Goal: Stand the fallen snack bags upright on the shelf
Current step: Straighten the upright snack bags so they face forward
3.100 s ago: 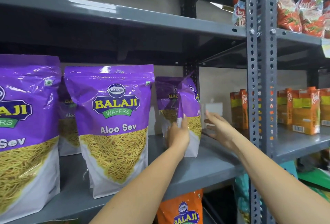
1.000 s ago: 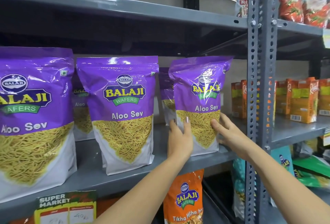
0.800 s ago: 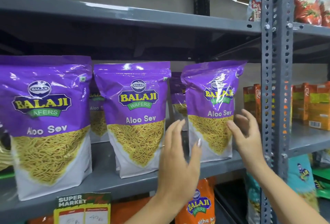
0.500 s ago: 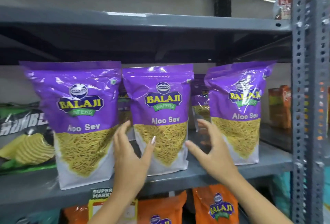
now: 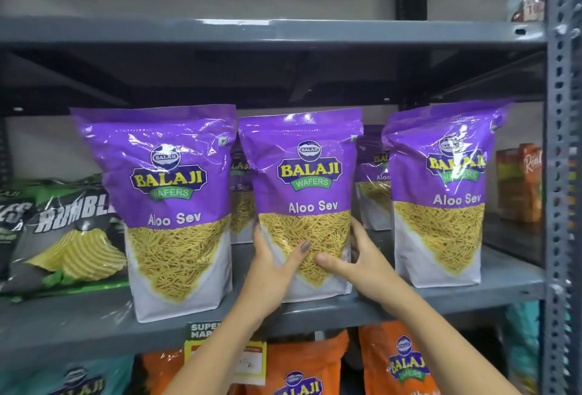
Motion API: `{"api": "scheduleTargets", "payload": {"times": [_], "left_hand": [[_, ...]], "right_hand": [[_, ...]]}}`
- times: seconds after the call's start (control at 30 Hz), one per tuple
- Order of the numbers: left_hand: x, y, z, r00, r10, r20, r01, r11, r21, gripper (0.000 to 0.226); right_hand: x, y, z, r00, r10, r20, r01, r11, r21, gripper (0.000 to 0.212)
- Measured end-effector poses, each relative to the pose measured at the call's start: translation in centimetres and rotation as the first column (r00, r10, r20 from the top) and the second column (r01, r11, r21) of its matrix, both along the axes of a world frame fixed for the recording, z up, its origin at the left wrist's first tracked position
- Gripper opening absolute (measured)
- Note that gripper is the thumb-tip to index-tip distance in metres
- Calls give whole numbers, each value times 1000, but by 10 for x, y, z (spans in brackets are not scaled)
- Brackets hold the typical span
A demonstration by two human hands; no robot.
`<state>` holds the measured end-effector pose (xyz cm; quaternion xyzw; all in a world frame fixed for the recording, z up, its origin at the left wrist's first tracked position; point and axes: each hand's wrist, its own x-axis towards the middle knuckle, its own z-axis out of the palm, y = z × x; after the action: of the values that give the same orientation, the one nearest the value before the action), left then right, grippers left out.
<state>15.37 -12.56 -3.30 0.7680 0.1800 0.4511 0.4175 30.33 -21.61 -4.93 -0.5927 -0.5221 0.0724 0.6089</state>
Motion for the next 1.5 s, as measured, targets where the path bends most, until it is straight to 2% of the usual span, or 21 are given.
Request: {"api": "scheduleTargets", "payload": {"times": [0.07,0.17,0.33,0.4,0.5,0.57,0.63,0.7,0.77,0.83,0.87,0.93,1.0,1.1,1.17,1.23,1.33,1.43,1.5], "left_hand": [[-1,0,0,1000,-5,-25,5,1000,1,92],[-2,1,-2,999,-12,-47,12,1000,1,94],[-2,1,-1,1000,-10,-20,11,1000,18,89],[-3,-1,-2,1000,-6,2,6,999,35,95],[-15,-7,-10,996,86,-1,-85,990,109,103],[-36,-10,-15,983,172,59,-181,965,190,92],[-66,-10,-14,951,225,212,-279,919,278,67],[-100,1,-9,878,288,382,-421,845,330,44],[-132,23,-2,796,362,486,-540,787,298,35],[-155,53,1,766,429,478,-579,783,226,35],[-161,66,1,773,454,443,-570,803,173,39],[-169,85,1,831,441,339,-495,864,88,57],[-168,92,2,903,373,213,-388,921,31,73],[-154,92,3,966,227,122,-220,973,-68,75],[-149,93,2,976,193,105,-184,979,-91,84],[-147,95,0,974,198,108,-186,976,-113,96],[-147,96,-1,978,183,99,-171,978,-123,117],[-146,97,-2,980,163,111,-151,982,-109,116],[-146,98,-2,982,152,111,-141,985,-100,114]], "right_hand": [[0,-1,0,1000,-9,7,9,1000,0,103],[-1,-3,-1,1000,-20,23,20,1000,-1,101],[0,-1,-3,999,-33,15,32,999,15,98],[0,0,-4,1000,-26,5,26,1000,13,98],[0,0,-5,998,-59,13,58,998,7,107],[-8,-2,0,985,-170,33,167,983,69,111],[-23,-6,8,943,-330,35,311,915,258,95],[-46,-6,19,884,-459,89,357,785,507,59],[-70,0,29,808,-560,182,318,675,666,39],[-95,12,34,774,-569,277,224,655,721,30],[-106,20,35,800,-512,312,177,699,692,28],[-124,41,36,876,-336,345,119,846,520,36],[-135,65,32,929,-208,308,117,950,288,63],[-139,90,29,973,-91,212,76,994,79,109],[-142,100,28,991,-10,133,10,1000,-4,124],[-142,106,25,997,62,48,-58,996,-72,119],[-140,109,20,986,155,-57,-159,984,-84,94],[-140,109,19,983,163,-80,-169,983,-71,97],[-141,108,18,980,175,-93,-181,981,-64,92]]}}
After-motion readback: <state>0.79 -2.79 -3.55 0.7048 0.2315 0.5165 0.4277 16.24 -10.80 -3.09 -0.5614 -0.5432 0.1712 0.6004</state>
